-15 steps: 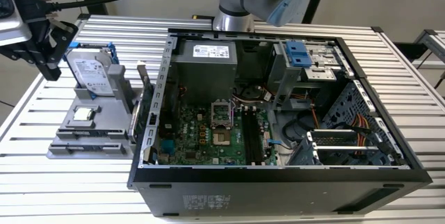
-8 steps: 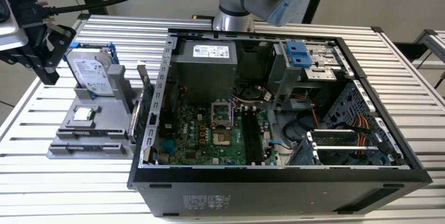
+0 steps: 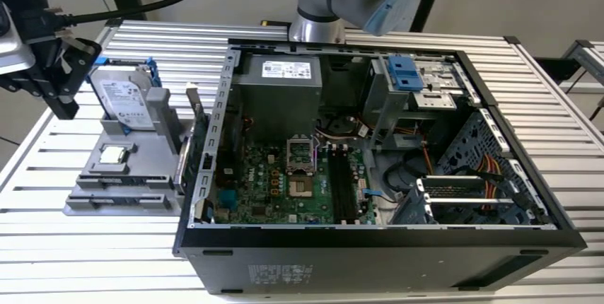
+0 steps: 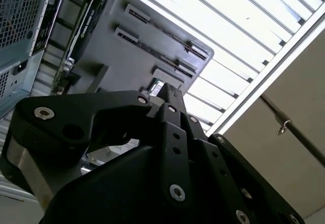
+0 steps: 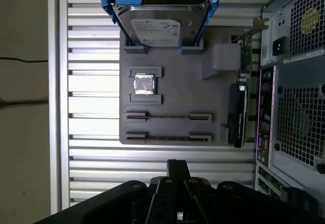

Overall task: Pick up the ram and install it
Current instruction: 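Pick up the ram and move it above insertion slot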

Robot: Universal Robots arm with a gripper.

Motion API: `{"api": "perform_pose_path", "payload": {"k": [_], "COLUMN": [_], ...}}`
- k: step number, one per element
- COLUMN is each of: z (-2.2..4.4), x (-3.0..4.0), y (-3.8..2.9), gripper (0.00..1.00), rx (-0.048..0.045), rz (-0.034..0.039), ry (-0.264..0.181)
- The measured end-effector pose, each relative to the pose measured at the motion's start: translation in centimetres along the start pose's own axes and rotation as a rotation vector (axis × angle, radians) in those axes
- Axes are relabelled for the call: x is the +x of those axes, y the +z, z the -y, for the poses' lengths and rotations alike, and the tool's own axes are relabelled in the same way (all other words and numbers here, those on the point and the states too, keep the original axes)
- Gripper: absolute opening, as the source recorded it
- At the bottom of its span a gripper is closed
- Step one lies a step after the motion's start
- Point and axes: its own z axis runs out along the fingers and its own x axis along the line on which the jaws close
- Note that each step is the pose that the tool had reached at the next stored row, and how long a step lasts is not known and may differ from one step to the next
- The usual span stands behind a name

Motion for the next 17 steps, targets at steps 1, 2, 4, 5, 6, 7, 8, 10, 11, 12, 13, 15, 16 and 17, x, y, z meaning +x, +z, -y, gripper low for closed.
{"api": "perform_pose_path", "payload": {"k": [1, 2, 4, 5, 6, 7, 8, 10, 11, 12, 13, 15, 16, 17], "z": [0.00, 0.00, 0.00, 0.00, 0.00, 0.00, 0.00, 0.00, 0.00, 0.00, 0.00, 0.00, 0.00, 0.00], "x": [0.00, 0.00, 0.00, 0.00, 0.00, 0.00, 0.00, 0.00, 0.00, 0.00, 0.00, 0.00, 0.00, 0.00], "y": [0.03, 0.04, 0.04, 0.04, 0.04, 0.04, 0.04, 0.04, 0.04, 0.04, 0.04, 0.05, 0.05, 0.05], "gripper": [0.00, 0.00, 0.00, 0.00, 0.00, 0.00, 0.00, 0.00, 0.00, 0.00, 0.00, 0.00, 0.00, 0.00], "rx": [0.0000, 0.0000, 0.0000, 0.0000, 0.0000, 0.0000, 0.0000, -0.0001, 0.0000, 0.0000, 0.0000, 0.0002, 0.0003, 0.0004], "rz": [0.0000, 0.0000, 0.0000, 0.0001, 0.0000, 0.0000, 0.0001, 0.0000, 0.0000, 0.0000, -0.0001, -0.0001, -0.0002, -0.0003], "ry": [0.000, 0.000, 0.000, 0.000, 0.000, 0.000, 0.000, 0.000, -0.001, -0.002, -0.005, -0.016, -0.022, -0.029]}}
